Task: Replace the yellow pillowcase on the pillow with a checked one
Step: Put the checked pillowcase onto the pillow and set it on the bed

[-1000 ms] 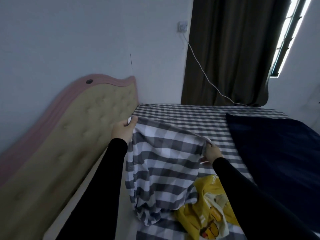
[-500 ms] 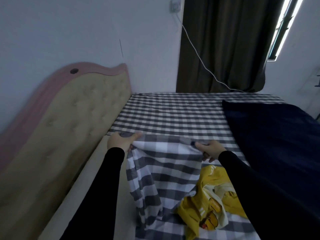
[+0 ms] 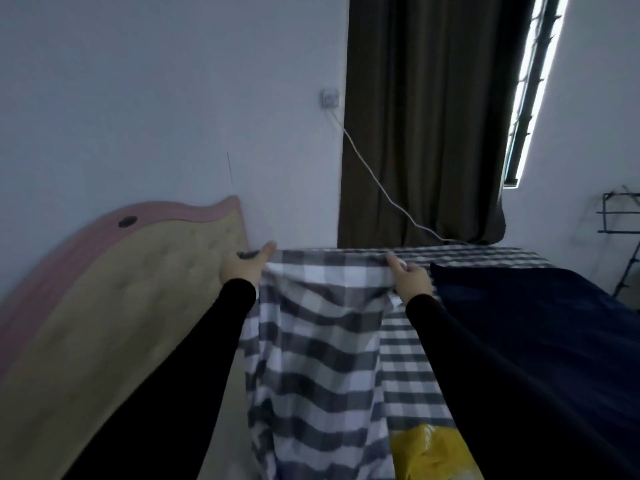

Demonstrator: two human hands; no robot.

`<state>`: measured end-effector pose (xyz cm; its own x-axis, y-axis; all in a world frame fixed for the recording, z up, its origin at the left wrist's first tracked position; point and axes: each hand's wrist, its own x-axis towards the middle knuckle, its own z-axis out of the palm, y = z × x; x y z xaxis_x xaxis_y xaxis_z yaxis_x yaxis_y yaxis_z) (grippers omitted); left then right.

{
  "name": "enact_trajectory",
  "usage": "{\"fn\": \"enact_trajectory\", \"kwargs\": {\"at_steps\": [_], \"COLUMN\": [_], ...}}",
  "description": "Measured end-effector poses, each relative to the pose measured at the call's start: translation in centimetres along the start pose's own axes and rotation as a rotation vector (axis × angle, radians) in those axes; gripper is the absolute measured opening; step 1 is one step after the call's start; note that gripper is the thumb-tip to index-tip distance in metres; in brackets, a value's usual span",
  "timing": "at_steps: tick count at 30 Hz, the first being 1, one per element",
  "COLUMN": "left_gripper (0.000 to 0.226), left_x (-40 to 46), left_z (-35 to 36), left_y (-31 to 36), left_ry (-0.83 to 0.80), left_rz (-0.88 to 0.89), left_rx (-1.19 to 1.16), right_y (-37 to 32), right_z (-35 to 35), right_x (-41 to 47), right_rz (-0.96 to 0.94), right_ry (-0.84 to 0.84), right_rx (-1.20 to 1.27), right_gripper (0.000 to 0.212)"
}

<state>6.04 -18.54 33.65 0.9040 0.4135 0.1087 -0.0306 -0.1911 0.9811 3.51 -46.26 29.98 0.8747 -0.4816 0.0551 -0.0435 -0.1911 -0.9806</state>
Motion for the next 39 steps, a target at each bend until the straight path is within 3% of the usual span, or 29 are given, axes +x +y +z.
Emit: {"fn": "enact_trajectory", "kwargs": {"at_steps": [2, 7, 11, 14, 16, 19, 24, 28, 32, 39], "left_gripper": [0.042, 0.046, 0.047, 0.038, 0.039, 0.043, 0.059, 0.051, 0.054, 0.045], "left_x": [0.8, -0.5, -3.1, -4.4, -6.0, -10.1, -15.1, -18.7, -20.3, -20.3], "left_z": [0.4, -0.6, -1.8, -3.2, -4.0, -4.5, -5.0, -5.7, -7.5, -12.1], "left_y": [5.7, 12.7, 8.6, 1.0, -4.6, -12.4, -23.0, -28.3, -32.7, -34.4], "left_ry": [0.052, 0.147, 0.154, 0.118, 0.041, -0.127, -0.313, -0.424, -0.453, -0.467], "left_rz": [0.165, 0.424, 0.355, 0.182, 0.120, 0.003, -0.226, -0.240, -0.337, -0.356], "left_rx": [-0.112, -0.266, -0.311, -0.266, -0.131, 0.234, 0.563, 0.657, 0.696, 0.737], "right_y": [-5.5, -12.1, -7.5, -0.6, 5.2, 14.0, 23.5, 27.5, 27.3, 25.7], "right_z": [-0.5, -2.6, -3.8, -5.3, -5.9, -6.1, -6.3, -5.5, -3.9, 6.7], "right_x": [0.4, -1.9, -4.8, -7.0, -8.6, -12.0, -18.1, -20.5, -22.0, -22.8], "right_rz": [-0.220, -0.611, -0.675, -0.481, -0.301, -0.035, 0.340, 0.572, 0.783, 0.470], "right_ry": [0.076, 0.203, 0.280, 0.397, 0.350, 0.134, -0.268, -0.537, -0.800, -0.798], "right_rx": [0.163, 0.301, 0.096, -0.199, -0.446, -0.753, -0.844, -0.966, -1.031, -0.837], "right_gripper": [0.031, 0.025, 0.027, 0.031, 0.040, 0.048, 0.054, 0.062, 0.037, 0.047]}}
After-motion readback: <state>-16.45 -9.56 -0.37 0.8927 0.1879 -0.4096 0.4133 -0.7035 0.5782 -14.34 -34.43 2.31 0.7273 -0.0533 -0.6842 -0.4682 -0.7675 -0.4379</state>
